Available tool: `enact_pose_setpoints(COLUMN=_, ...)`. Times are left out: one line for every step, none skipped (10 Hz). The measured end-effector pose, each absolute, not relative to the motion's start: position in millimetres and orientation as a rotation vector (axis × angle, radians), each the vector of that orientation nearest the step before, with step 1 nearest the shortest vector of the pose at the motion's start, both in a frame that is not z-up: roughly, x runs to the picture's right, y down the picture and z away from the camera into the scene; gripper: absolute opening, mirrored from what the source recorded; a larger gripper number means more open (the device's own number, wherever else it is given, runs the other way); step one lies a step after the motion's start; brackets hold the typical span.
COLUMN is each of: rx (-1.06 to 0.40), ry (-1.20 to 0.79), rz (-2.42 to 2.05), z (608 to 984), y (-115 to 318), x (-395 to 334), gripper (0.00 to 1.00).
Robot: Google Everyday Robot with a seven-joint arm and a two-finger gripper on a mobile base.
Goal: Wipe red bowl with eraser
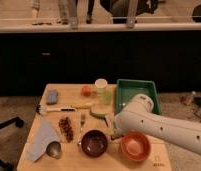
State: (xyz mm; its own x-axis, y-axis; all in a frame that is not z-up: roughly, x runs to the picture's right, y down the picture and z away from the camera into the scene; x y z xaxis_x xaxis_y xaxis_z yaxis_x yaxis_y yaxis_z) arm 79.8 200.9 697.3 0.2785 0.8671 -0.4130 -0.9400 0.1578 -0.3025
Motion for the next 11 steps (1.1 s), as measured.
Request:
enact_pose_setpoints(rx=-0.558, ry=0.156, rz=1.301, z=698, y=201, x=80, gripper=0.00)
enact_pose_setpoints(rx=-0.559, ry=0.157, rz=1.303, z=698, y=201, x=79, gripper=0.00)
enact_pose_setpoints(rx=-0.559, ry=0.167, rz=1.320, z=698, y=203, x=81, gripper=0.00)
enact_pose_setpoints(rx=-0.553, ry=0.181, rz=1.347, z=697, y=206, x=89, gripper=0.00)
enact_pose_setpoints(rx=-0.544, ry=0.195, rz=1.371, z=695, y=210, x=102, gripper=0.00)
enact_pose_setpoints(rx=-0.536, ry=0.210, rz=1.398, z=694, y=214, x=121, gripper=0.00)
enact_pose_setpoints(rx=-0.530, ry=0.225, rz=1.426, z=691, y=220, x=142, gripper=0.00)
enact_pose_setpoints(rx=-0.526, ry=0.238, rz=1.453, z=689, y=225, x=159, gripper=0.00)
enact_pose_setpoints(rx=-0.518, ry=0.260, rz=1.497, z=685, y=235, x=183, gripper=0.00)
enact_pose_setpoints(rx=-0.518, ry=0.276, rz=1.528, z=681, y=246, x=195, gripper=0.00)
enact_pose_setpoints(rx=-0.517, ry=0.285, rz=1.537, z=677, y=254, x=204, gripper=0.00)
